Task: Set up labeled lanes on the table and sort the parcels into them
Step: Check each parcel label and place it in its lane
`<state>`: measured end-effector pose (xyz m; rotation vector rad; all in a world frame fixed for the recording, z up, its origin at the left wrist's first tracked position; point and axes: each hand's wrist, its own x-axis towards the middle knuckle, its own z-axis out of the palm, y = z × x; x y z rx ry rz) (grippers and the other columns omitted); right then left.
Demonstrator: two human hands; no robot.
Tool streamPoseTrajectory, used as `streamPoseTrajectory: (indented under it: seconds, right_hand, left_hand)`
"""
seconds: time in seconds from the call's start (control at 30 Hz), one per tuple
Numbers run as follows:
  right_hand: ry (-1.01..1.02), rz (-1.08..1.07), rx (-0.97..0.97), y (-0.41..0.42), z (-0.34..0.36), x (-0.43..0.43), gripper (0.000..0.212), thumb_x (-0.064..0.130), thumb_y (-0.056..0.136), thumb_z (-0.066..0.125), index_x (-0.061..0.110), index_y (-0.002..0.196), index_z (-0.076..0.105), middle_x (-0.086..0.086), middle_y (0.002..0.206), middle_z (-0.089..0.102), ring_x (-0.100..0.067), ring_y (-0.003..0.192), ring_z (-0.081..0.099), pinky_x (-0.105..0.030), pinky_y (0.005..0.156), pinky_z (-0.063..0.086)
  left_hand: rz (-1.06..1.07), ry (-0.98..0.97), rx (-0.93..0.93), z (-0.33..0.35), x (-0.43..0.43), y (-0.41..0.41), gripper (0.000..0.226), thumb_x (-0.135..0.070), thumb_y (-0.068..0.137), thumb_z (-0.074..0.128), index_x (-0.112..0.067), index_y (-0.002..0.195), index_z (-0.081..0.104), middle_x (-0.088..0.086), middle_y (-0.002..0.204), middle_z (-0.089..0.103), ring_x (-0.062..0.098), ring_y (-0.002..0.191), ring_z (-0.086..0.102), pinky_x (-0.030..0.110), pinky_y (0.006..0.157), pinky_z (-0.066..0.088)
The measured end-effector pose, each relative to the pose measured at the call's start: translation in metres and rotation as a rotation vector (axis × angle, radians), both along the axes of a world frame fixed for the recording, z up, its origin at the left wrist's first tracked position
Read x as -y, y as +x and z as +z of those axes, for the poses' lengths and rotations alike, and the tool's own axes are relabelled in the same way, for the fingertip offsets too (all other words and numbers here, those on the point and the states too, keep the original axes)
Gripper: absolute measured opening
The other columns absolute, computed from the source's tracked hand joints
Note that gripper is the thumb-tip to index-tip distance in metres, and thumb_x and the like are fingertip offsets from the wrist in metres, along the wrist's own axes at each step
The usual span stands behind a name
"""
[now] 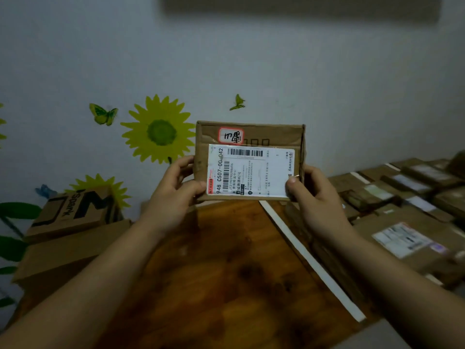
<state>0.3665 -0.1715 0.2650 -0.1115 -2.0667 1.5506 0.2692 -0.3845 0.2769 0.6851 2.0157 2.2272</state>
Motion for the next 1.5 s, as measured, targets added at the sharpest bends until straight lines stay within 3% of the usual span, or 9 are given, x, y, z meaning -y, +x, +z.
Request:
streamPoseTrajectory:
  seconds: [0.13, 0.4, 0.53, 0.7, 0.83, 1.1, 1.3, 1.4, 1.5]
  right_hand:
    - [-0.012, -0.149, -0.028, 0.049, 0.002, -0.06, 0.019, 0.021, 0.096, 0.05, 0.04, 0.099, 0.05, 0.017, 0.097, 0.063, 0.005, 0.087, 0.062, -0.019, 0.075, 0.05]
    - [0.004, -0.409, 0.008, 0.196, -0.001, -0.234, 0.022, 0.021, 0.097, 0.05, 0.027, 0.118, 0.055, 0.018, 0.103, 0.063, 0.011, 0.086, 0.061, -0.009, 0.068, 0.049]
    - [0.035, -0.53, 0.068, 0.266, -0.004, -0.312, 0.029, 0.027, 0.097, 0.052, 0.04, 0.122, 0.049, 0.028, 0.101, 0.056, 0.009, 0.094, 0.057, -0.009, 0.075, 0.046]
    - [0.069, -0.665, 0.134, 0.323, -0.016, -0.393, 0.037, 0.035, 0.095, 0.051, 0.037, 0.131, 0.052, 0.01, 0.128, 0.054, -0.008, 0.118, 0.051, -0.038, 0.099, 0.047]
    - [0.075, -0.737, 0.137, 0.343, -0.025, -0.456, 0.036, 0.034, 0.096, 0.049, 0.033, 0.132, 0.052, 0.007, 0.131, 0.05, -0.005, 0.117, 0.048, -0.015, 0.087, 0.041]
    - [0.025, -0.798, 0.169, 0.338, -0.042, -0.599, 0.033, 0.034, 0.095, 0.051, 0.047, 0.126, 0.046, 0.009, 0.129, 0.05, -0.004, 0.116, 0.048, -0.026, 0.096, 0.04]
    - [-0.053, -0.868, 0.224, 0.336, -0.033, -0.71, 0.034, 0.058, 0.08, 0.05, 0.059, 0.114, 0.046, 0.011, 0.129, 0.053, -0.009, 0.118, 0.052, -0.045, 0.101, 0.046]
    - [-0.063, -0.864, 0.183, 0.34, -0.024, -0.761, 0.027, 0.036, 0.095, 0.05, 0.061, 0.105, 0.043, 0.027, 0.111, 0.055, 0.006, 0.103, 0.053, -0.034, 0.095, 0.049]
    - [-0.047, -0.865, 0.168, 0.345, -0.015, -0.817, 0.035, 0.03, 0.098, 0.049, 0.045, 0.128, 0.042, 0.035, 0.104, 0.048, 0.013, 0.092, 0.049, -0.017, 0.084, 0.041]
  left_hand:
    - [-0.104, -0.037, -0.031, 0.008, -0.077, 0.028, 0.042, 0.002, 0.09, 0.048, -0.038, 0.102, 0.05, -0.004, 0.112, 0.059, 0.005, 0.083, 0.067, 0.034, 0.08, 0.054]
    - [-0.344, -0.057, 0.004, 0.003, -0.289, 0.129, 0.042, 0.002, 0.088, 0.051, -0.038, 0.101, 0.051, -0.001, 0.112, 0.061, 0.007, 0.087, 0.068, 0.021, 0.067, 0.055]
    - [-0.447, -0.079, 0.044, -0.004, -0.389, 0.179, 0.039, 0.001, 0.089, 0.05, -0.033, 0.108, 0.05, 0.003, 0.11, 0.062, 0.017, 0.095, 0.066, 0.029, 0.074, 0.056]
    - [-0.559, -0.101, 0.092, -0.011, -0.495, 0.222, 0.038, 0.001, 0.091, 0.048, -0.03, 0.112, 0.049, 0.003, 0.108, 0.064, 0.016, 0.093, 0.068, 0.023, 0.069, 0.055]
    - [-0.62, -0.135, 0.083, -0.015, -0.571, 0.238, 0.037, -0.001, 0.091, 0.048, -0.028, 0.116, 0.048, 0.004, 0.112, 0.063, 0.018, 0.098, 0.065, 0.027, 0.074, 0.053]
    - [-0.708, -0.196, 0.086, -0.032, -0.742, 0.22, 0.043, -0.004, 0.091, 0.05, -0.028, 0.126, 0.045, 0.004, 0.118, 0.061, 0.021, 0.102, 0.065, 0.037, 0.088, 0.053]
    - [-0.806, -0.242, 0.056, -0.026, -0.87, 0.215, 0.041, -0.011, 0.091, 0.054, -0.026, 0.129, 0.045, -0.001, 0.113, 0.066, 0.017, 0.101, 0.066, 0.037, 0.09, 0.052]
    - [-0.842, -0.218, 0.052, -0.02, -0.922, 0.216, 0.047, -0.01, 0.091, 0.054, -0.024, 0.135, 0.043, -0.001, 0.117, 0.065, 0.016, 0.105, 0.065, 0.034, 0.087, 0.052]
    - [-0.843, -0.247, 0.009, -0.015, -0.975, 0.212, 0.046, -0.018, 0.09, 0.059, -0.026, 0.133, 0.046, 0.0, 0.121, 0.063, 0.019, 0.106, 0.064, 0.044, 0.095, 0.05]
